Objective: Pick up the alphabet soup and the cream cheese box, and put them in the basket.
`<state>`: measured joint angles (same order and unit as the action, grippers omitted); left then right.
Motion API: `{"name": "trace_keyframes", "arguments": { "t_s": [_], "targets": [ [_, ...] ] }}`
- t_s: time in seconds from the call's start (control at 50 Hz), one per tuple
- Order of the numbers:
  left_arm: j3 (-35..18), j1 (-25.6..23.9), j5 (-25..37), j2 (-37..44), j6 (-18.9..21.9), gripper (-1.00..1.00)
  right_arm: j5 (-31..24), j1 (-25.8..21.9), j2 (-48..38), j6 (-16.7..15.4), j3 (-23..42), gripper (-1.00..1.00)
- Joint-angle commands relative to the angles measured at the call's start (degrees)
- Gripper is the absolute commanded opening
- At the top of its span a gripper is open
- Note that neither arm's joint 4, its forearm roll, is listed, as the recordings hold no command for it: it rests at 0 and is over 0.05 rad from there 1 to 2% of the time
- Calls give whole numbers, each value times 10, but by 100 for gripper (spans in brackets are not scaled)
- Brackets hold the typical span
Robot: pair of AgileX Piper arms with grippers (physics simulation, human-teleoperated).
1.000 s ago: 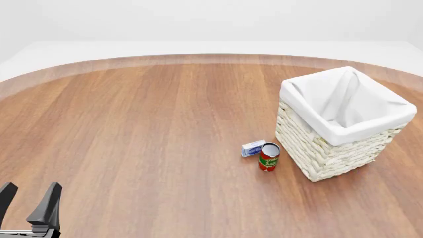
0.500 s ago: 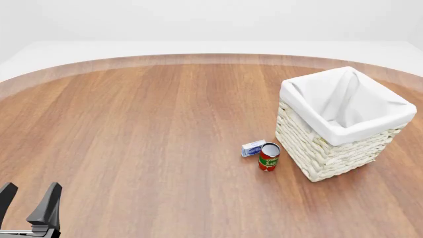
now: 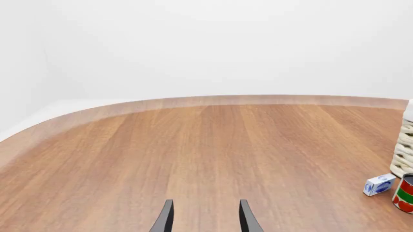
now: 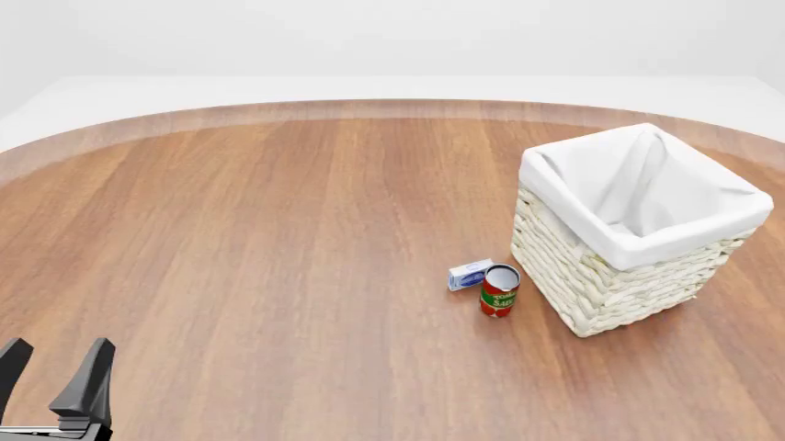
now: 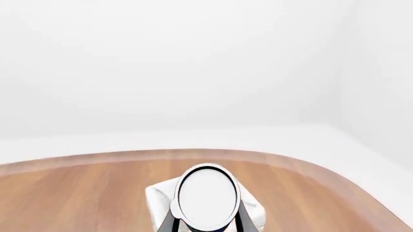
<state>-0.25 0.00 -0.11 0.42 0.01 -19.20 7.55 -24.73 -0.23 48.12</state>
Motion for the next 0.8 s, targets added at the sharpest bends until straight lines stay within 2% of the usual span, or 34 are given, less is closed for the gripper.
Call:
{"name": "trace_keyframes", "arguments": {
  "t_s": [0.02, 0.3, 0.34, 0.52, 0.56, 0.62, 0.64, 0.8],
  "targets": [
    [0, 0, 0, 0, 0, 100, 31, -20, -83, 18, 22, -100],
    [0, 0, 0, 0, 0, 100, 48, -29, -172, 34, 49, -100],
    [0, 0, 0, 0, 0, 100, 49, -33, -187, 24, 51, -100],
    [0, 0, 0, 0, 0, 100, 64, -39, -244, 37, 55, -100],
    [0, 0, 0, 0, 0, 100, 70, -41, -251, 31, 50, -100],
    [0, 0, 0, 0, 0, 100, 78, -42, -264, 37, 45, -100],
    [0, 0, 0, 0, 0, 100, 78, -42, -269, 49, 45, -100],
    [0, 0, 0, 0, 0, 100, 86, -46, -300, 57, 51, -100]
  ]
}}
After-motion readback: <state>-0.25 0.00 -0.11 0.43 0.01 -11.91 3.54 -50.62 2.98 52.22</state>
